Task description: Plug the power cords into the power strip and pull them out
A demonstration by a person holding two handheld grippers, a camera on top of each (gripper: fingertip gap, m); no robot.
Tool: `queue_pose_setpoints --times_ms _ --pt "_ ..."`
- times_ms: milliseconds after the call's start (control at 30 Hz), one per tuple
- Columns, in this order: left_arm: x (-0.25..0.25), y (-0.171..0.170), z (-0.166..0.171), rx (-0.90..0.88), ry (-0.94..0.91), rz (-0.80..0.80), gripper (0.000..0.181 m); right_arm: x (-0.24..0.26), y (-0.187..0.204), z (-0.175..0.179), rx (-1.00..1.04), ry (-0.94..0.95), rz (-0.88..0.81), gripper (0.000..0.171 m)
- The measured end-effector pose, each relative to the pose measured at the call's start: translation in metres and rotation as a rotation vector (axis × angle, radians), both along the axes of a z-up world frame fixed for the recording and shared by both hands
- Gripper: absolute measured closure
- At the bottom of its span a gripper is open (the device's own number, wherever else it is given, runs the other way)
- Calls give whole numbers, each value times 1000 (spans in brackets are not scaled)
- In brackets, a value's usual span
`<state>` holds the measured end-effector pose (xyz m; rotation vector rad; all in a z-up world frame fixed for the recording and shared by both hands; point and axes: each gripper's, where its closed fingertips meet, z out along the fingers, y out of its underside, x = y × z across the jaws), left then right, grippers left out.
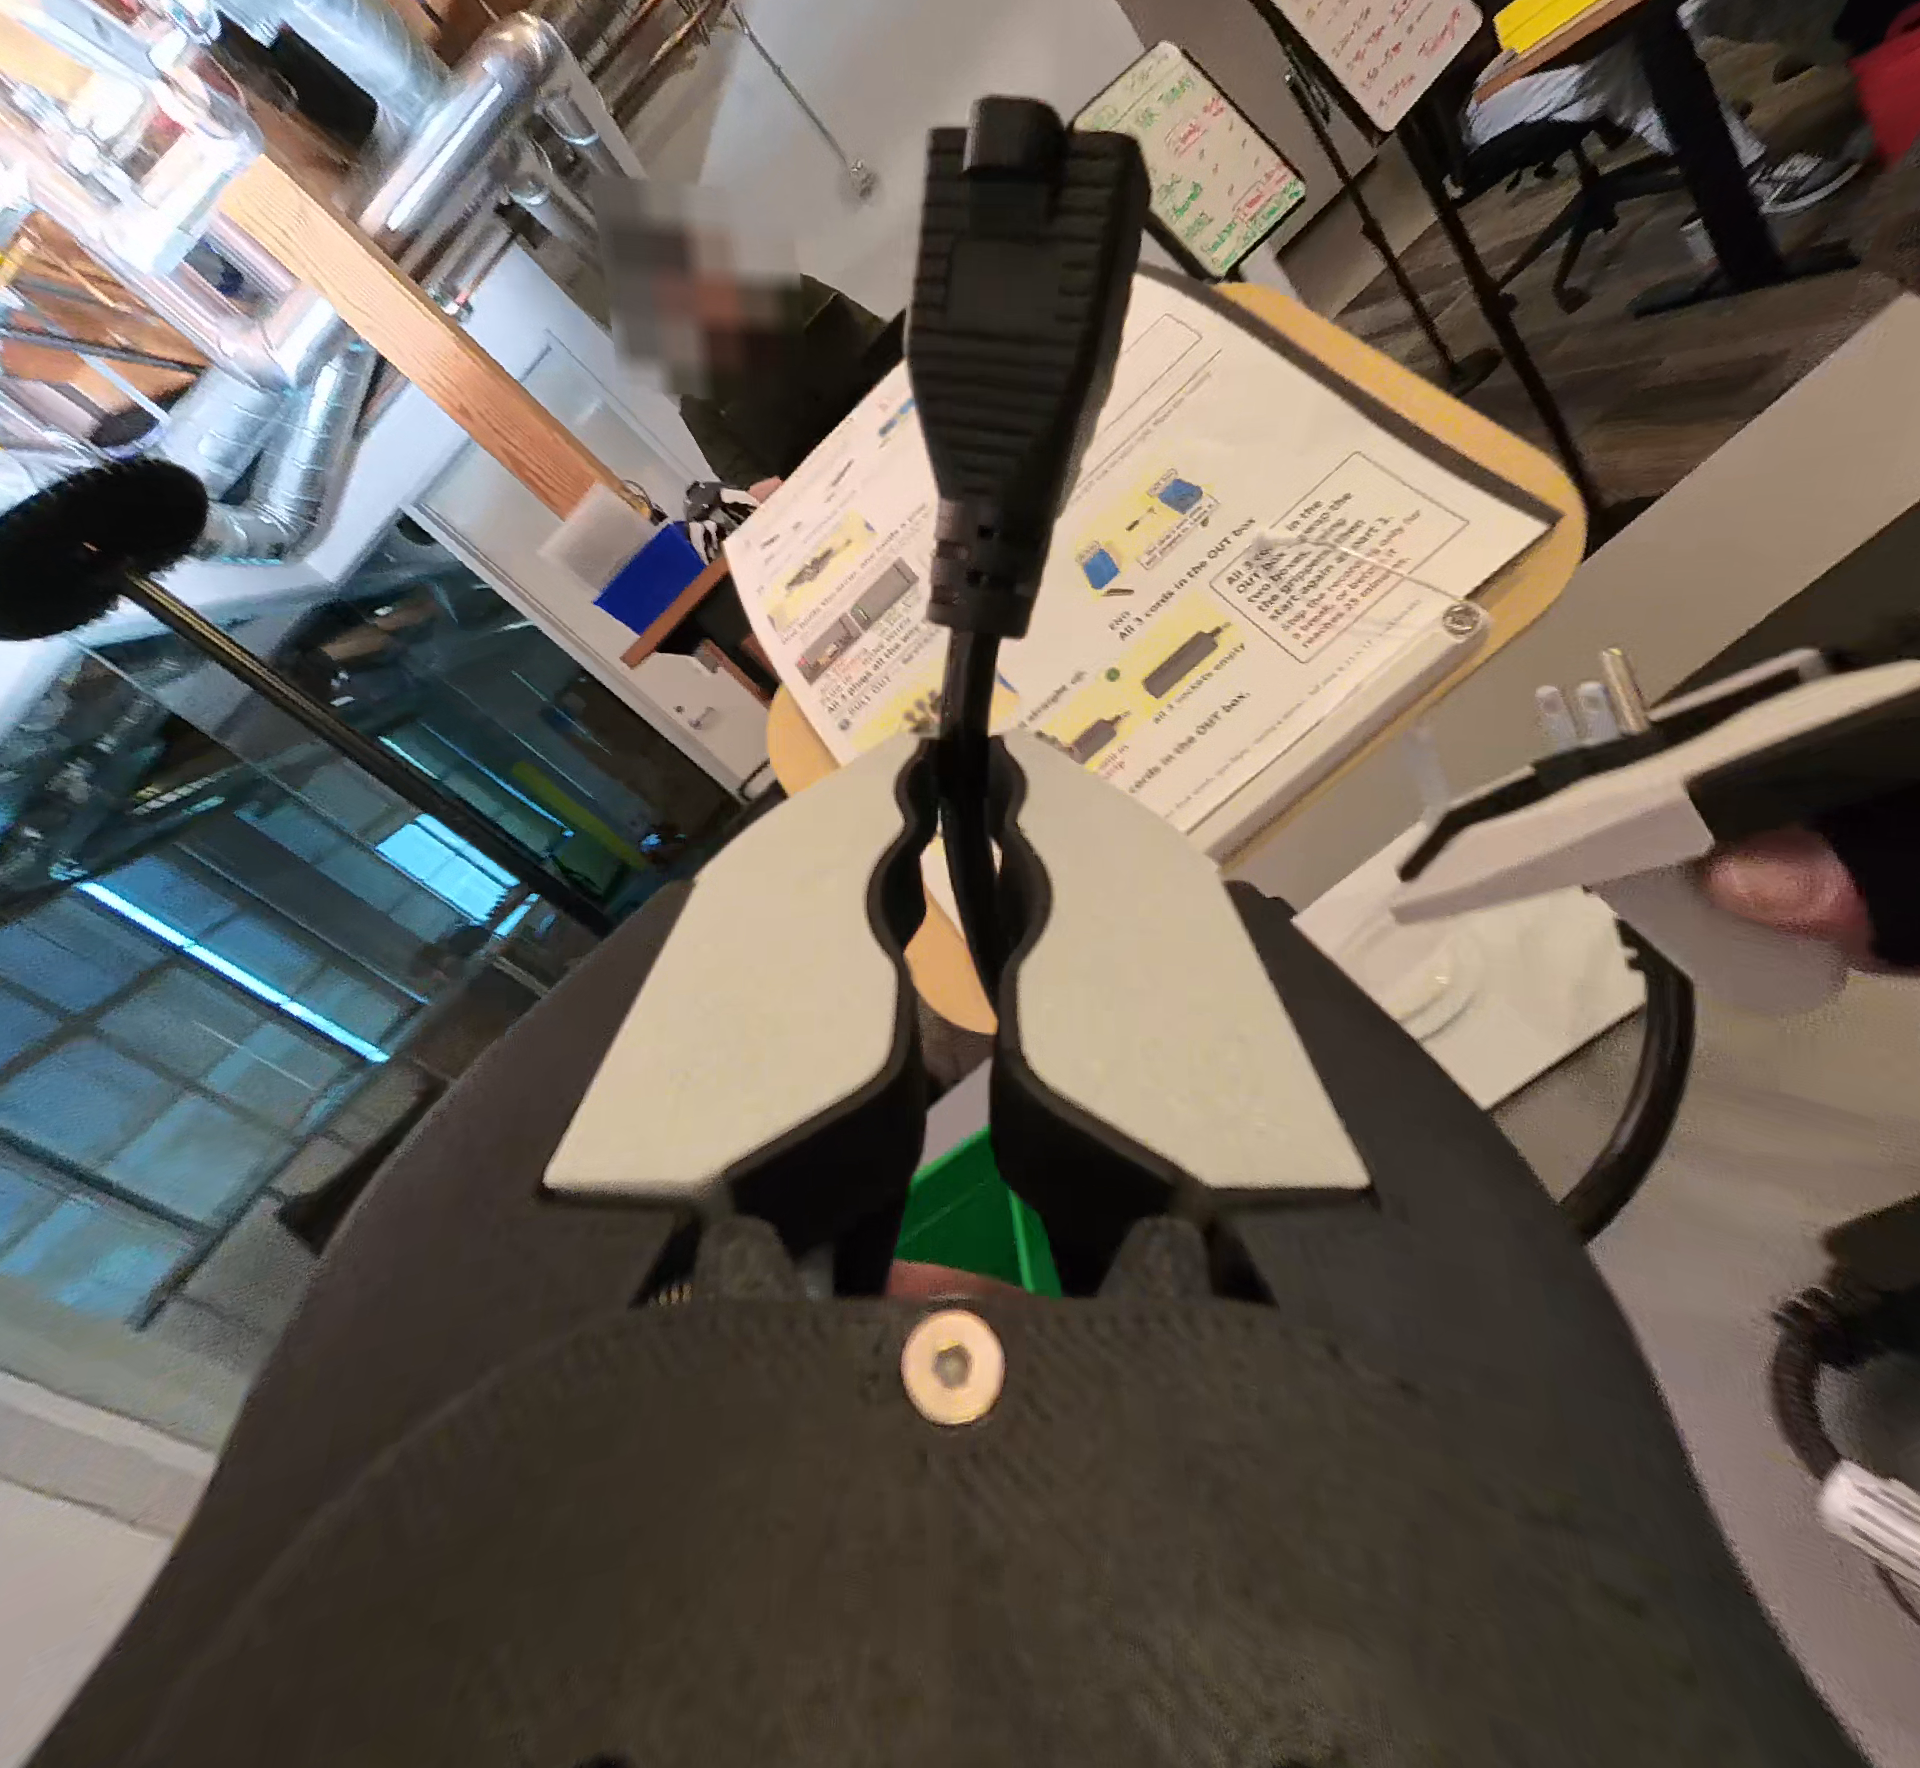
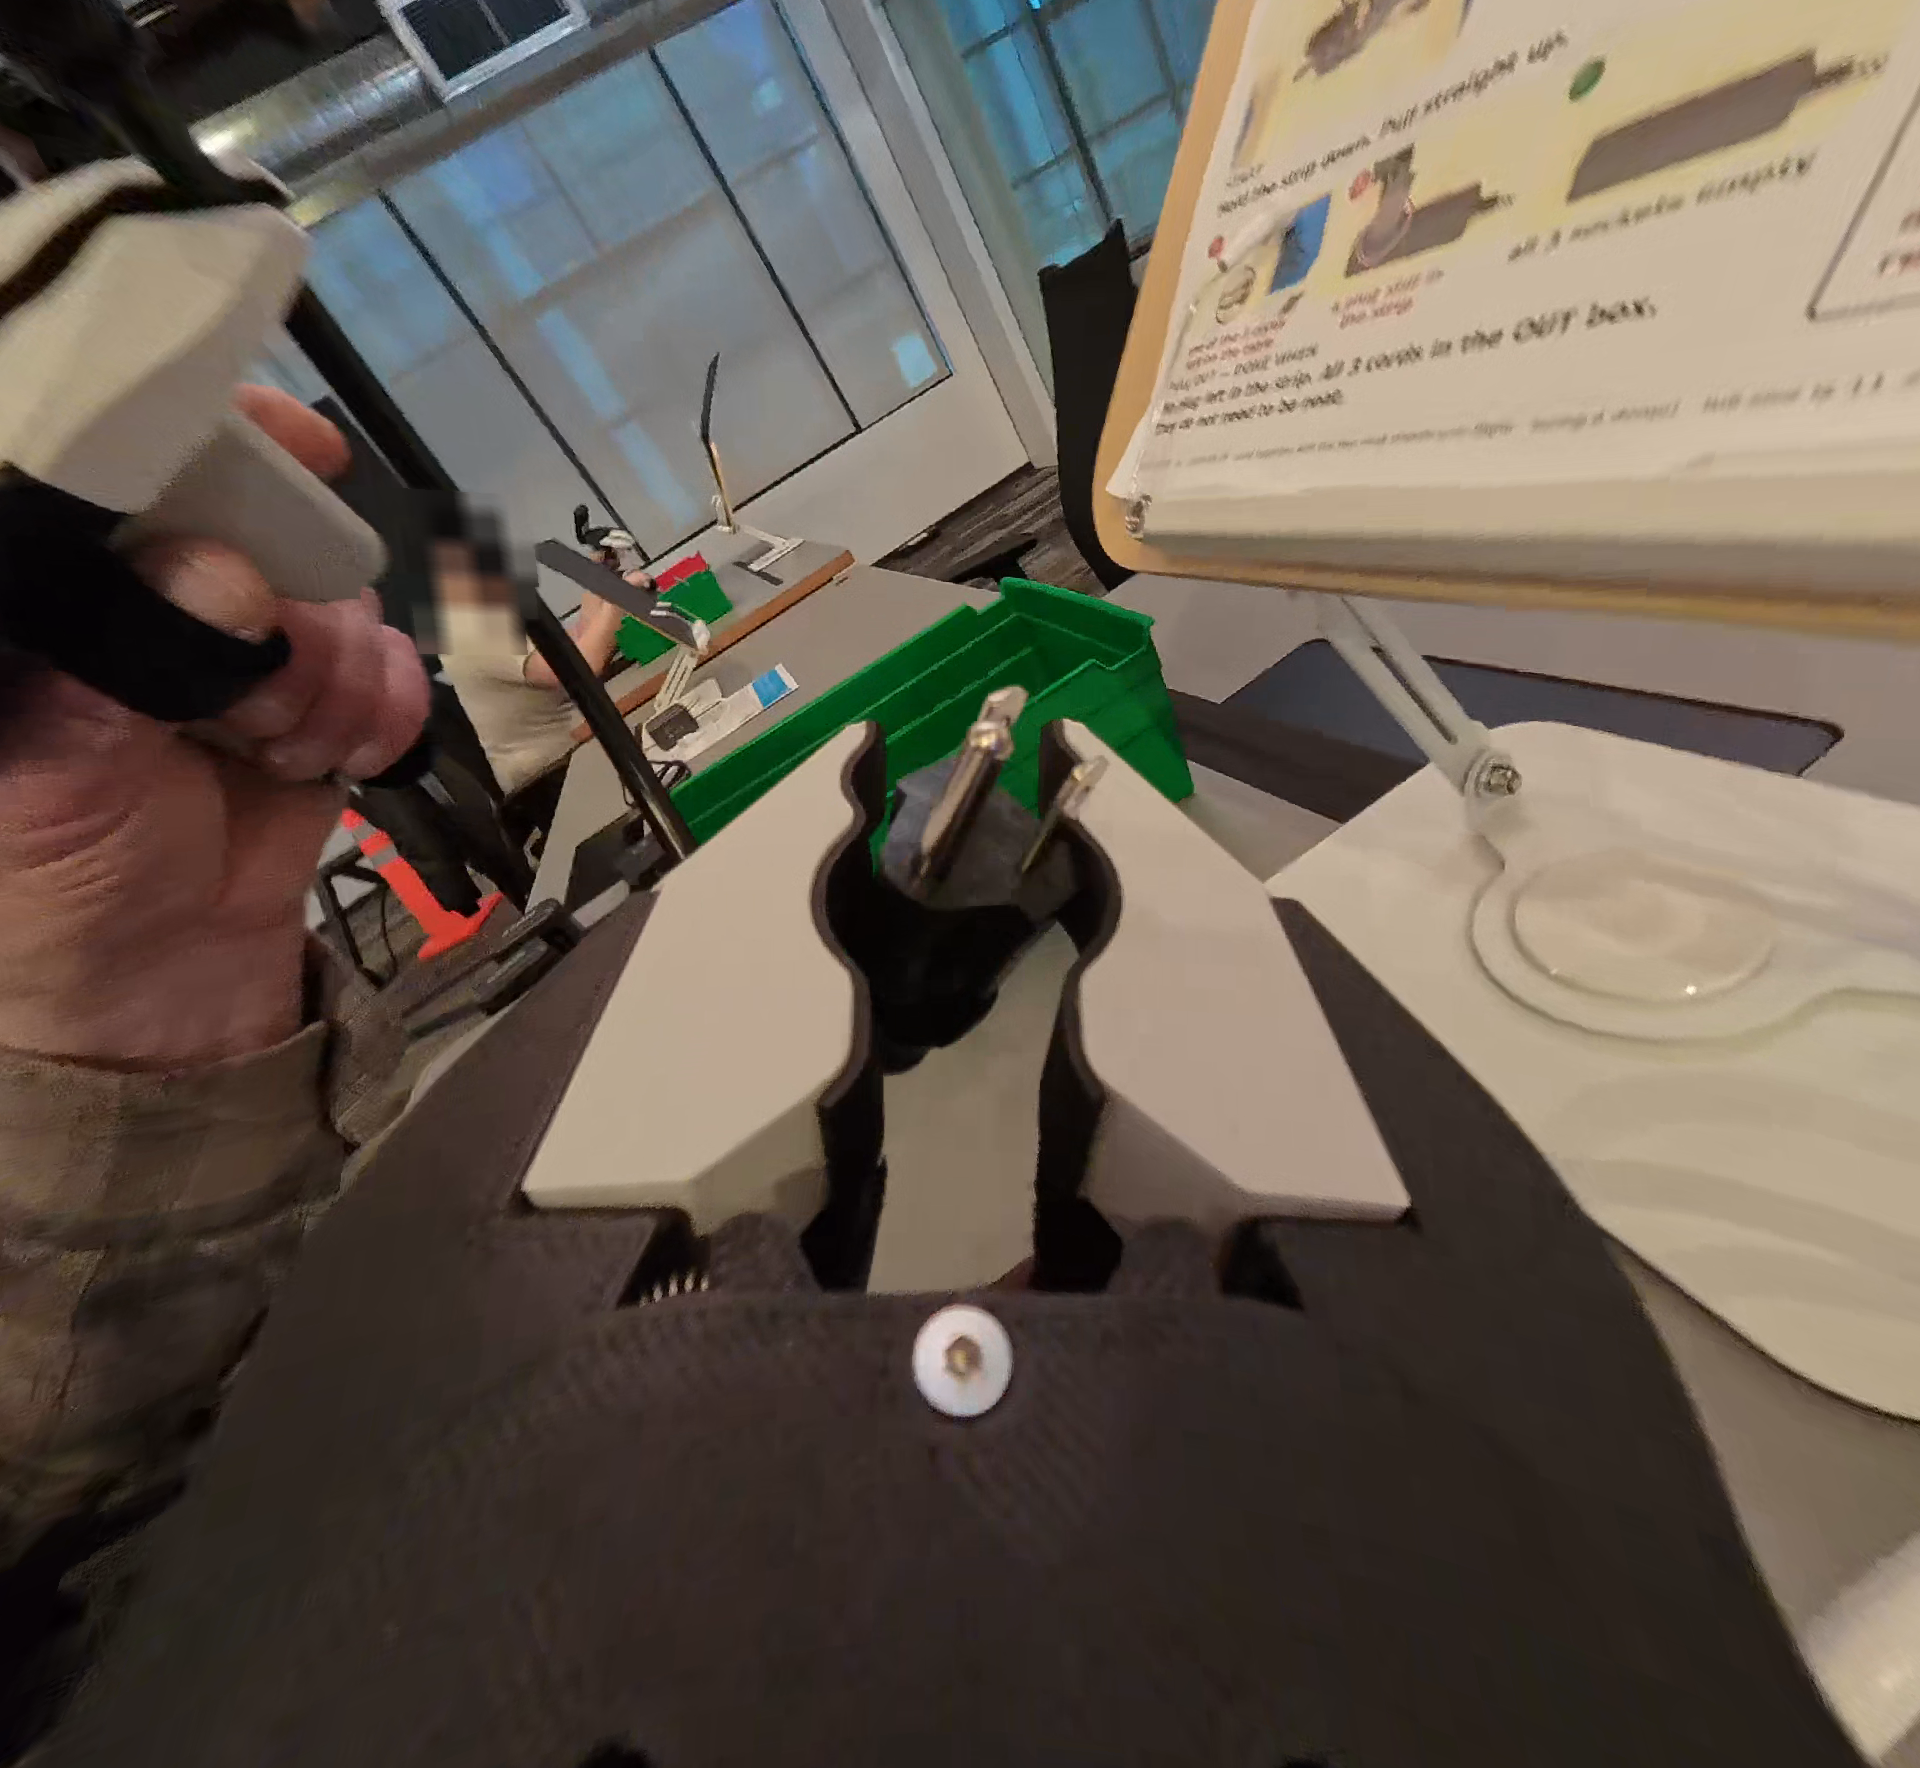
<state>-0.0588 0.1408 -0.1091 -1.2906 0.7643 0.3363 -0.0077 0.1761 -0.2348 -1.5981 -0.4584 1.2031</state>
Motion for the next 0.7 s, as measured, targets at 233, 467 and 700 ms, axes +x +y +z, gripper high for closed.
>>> queue_pose_setpoints --times_ms 233,467,700 --pt "-1 -14 -18 -58 -79 -82 173 18 -14 30 112 -69 67 148" --pt "9 -33 -34 -107 -150 -192 171 39 -37 56 251 -173 128 149" --pt "-9 -58 -94 -255 -203 -227 168 20 -61 38 306 -329 268 150"
